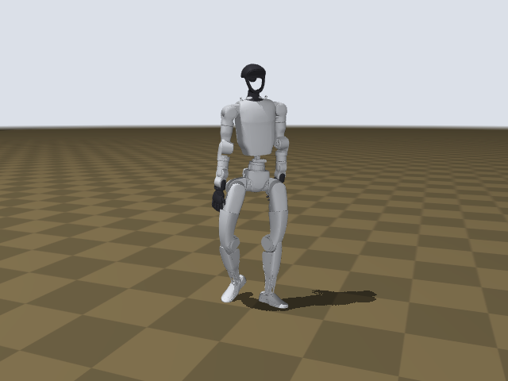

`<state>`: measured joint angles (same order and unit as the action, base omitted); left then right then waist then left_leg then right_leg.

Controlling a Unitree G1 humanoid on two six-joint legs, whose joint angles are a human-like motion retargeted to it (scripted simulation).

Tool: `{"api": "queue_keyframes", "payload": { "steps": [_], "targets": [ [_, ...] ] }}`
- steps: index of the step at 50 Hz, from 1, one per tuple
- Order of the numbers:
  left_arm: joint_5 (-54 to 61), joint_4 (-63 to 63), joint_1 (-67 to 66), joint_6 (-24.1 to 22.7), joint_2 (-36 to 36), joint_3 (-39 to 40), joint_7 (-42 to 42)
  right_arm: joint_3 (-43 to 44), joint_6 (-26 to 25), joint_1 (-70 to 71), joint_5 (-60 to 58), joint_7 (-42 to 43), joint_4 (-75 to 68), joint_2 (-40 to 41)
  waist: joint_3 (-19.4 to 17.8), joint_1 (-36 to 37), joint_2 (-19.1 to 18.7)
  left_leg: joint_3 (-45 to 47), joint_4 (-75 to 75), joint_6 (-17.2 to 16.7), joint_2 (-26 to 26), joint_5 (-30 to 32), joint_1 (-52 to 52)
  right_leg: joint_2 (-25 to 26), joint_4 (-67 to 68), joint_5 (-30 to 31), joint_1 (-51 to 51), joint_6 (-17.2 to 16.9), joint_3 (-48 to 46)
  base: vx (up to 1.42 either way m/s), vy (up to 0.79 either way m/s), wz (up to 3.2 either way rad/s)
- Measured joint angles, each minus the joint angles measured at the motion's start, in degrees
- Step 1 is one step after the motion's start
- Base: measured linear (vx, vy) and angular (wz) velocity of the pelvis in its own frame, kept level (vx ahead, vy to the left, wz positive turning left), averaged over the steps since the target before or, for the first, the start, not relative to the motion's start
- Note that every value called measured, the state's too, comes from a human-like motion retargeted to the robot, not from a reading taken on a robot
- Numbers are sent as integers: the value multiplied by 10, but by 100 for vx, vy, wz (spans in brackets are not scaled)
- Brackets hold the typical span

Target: In place motions

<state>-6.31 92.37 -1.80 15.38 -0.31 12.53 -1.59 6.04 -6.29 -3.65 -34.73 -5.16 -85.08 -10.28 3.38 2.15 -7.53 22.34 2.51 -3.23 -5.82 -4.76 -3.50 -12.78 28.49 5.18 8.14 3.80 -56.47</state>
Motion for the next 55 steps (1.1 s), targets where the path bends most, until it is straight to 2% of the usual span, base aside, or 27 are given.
{"api": "queue_keyframes", "payload": {
  "steps": [2,3,5,12,16,17,18,19,20,24,28,33,37,39,40,45,48,50,55],
  "targets": [
    [-19,-13,-4,-2,7,-10,-23,0,-3,4,-1,-4,3,1,-6,-13,-4,-38,1,9,9,-2,0,-17,80,0,-41,-5,86,-2,26,171],
    [-29,-16,-5,1,14,-16,-35,0,-5,5,1,-3,3,3,-3,-15,-1,-54,1,14,16,-1,-3,-9,102,-5,-72,-16,147,-1,23,159],
    [-48,-18,-4,11,25,-26,-43,2,-5,6,14,0,2,9,5,-18,4,-87,-2,20,28,4,-12,44,102,-18,-124,-46,267,-4,8,151],
    [-38,-33,10,11,52,-25,-44,-10,8,18,10,-31,24,24,17,-44,40,-196,-4,32,76,16,-36,105,-80,-105,-175,-34,399,0,-1,157],
    [-12,-49,11,-5,53,-10,-32,-24,12,26,-11,-31,34,28,4,-54,80,-236,-8,35,120,19,-13,133,-171,-99,-184,-28,513,12,-6,120],
    [-10,-51,12,-8,53,-7,-32,-26,14,28,-16,-32,35,29,2,-48,88,-239,-9,34,124,19,-8,131,-169,-103,-181,-26,509,14,-10,40],
    [-12,-51,13,-10,53,-7,-33,-25,14,29,-21,-37,36,30,5,-35,95,-237,-10,34,128,20,-8,102,-169,-102,-174,-23,409,16,-10,35],
    [-13,-48,14,-11,52,-10,-34,-21,17,28,-28,-42,37,29,9,-28,99,-242,-9,34,131,21,-10,89,-168,-98,-172,-35,380,20,-10,48],
    [-14,-43,15,-12,51,-16,-34,-15,19,25,-36,-48,39,28,15,-24,102,-251,-9,33,134,23,-12,84,-166,-91,-171,-55,387,21,-8,46],
    [-12,-31,11,-14,48,-42,-38,-10,29,16,-56,-26,46,23,23,-16,102,-257,-4,33,132,29,-15,73,-167,-69,-164,-69,358,11,-6,32],
    [-36,-28,14,-15,52,-63,-49,-11,31,11,-59,5,35,20,22,-36,97,-250,0,34,129,21,-16,77,-154,-55,-172,-77,370,0,0,0],
    [-51,-19,31,-2,48,-91,-46,11,22,-7,-33,-2,18,18,13,-47,96,-208,-11,44,130,9,-5,80,-160,-35,-185,-79,406,-2,3,-68],
    [-38,-25,40,-7,29,-94,-52,31,20,-9,-1,8,1,15,0,-72,85,-155,-31,45,125,2,4,98,-195,-10,-201,-59,455,-12,6,-119],
    [-35,-32,39,-14,19,-96,-57,38,19,-7,14,15,-7,11,-5,-83,72,-112,-39,41,114,-10,6,110,-217,-26,-208,-42,460,-15,6,-194],
    [-35,-36,37,-18,15,-97,-60,39,18,-5,23,18,-13,8,-6,-86,65,-86,-44,39,108,-16,7,112,-228,-40,-211,-33,443,-11,3,-241],
    [-64,-33,34,-13,20,-92,-74,41,7,13,84,16,-41,1,-2,-94,42,70,-58,26,74,-38,5,64,-247,-121,-192,-36,160,-10,-3,-279],
    [-63,-28,29,-8,22,-90,-53,48,13,17,111,12,-44,-2,0,-78,37,146,-60,15,61,-56,9,51,-241,-110,-158,-36,-27,7,-8,-287],
    [-58,-22,22,-9,22,-92,-51,49,15,13,115,12,-43,-5,3,-74,31,180,-58,6,51,-67,17,43,-220,-89,-138,-38,-81,25,-13,-251],
    [-54,-1,2,0,19,-59,-40,39,8,12,94,26,-63,-14,30,-64,31,254,-49,-22,39,-82,39,40,-185,-66,-128,-41,-45,35,-19,-232]
  ]
}}
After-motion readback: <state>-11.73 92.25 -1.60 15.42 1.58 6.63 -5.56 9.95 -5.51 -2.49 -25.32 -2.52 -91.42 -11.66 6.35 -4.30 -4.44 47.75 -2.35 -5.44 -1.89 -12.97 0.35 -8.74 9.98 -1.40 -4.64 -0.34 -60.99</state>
